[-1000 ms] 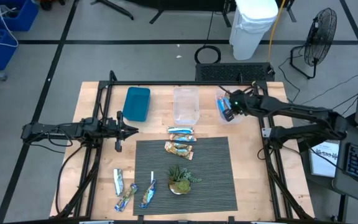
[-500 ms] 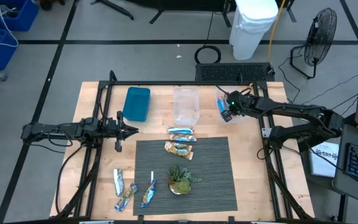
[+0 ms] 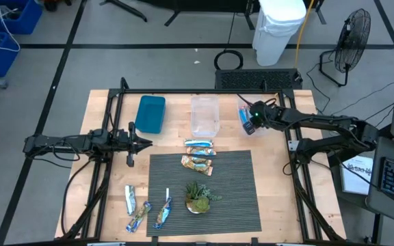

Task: Pick and place Granola Bars by type
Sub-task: Put the blue granola bar into the right transparent bin, then put the green granola bar into the blue bin

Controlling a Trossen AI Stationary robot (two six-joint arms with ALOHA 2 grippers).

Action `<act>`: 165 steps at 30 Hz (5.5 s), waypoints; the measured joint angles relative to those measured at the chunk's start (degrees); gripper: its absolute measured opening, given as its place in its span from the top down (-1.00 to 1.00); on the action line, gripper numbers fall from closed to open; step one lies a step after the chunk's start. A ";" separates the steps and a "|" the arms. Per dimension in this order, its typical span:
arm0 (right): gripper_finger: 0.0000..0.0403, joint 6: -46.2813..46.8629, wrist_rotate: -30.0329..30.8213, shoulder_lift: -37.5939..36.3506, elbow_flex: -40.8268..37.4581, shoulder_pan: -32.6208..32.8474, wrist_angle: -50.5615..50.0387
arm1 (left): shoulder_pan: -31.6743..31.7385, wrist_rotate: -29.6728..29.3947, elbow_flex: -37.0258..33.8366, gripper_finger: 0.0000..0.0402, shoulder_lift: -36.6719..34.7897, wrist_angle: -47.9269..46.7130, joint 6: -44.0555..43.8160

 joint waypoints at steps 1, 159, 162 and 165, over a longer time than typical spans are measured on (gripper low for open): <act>0.46 -0.41 0.04 0.00 0.00 0.00 0.30 | 0.00 0.00 0.00 0.77 -0.01 0.00 0.00; 0.16 -19.19 -14.82 -61.35 -36.30 11.15 30.16 | -40.70 16.28 44.28 0.23 75.27 -54.85 -128.73; 0.16 -19.21 -14.84 -61.35 -36.30 11.15 30.14 | -40.70 18.41 44.28 0.23 75.27 -55.07 -130.65; 0.16 -19.20 -14.83 -61.35 -36.30 11.15 30.16 | -40.70 19.61 44.26 0.23 75.27 -56.63 -131.95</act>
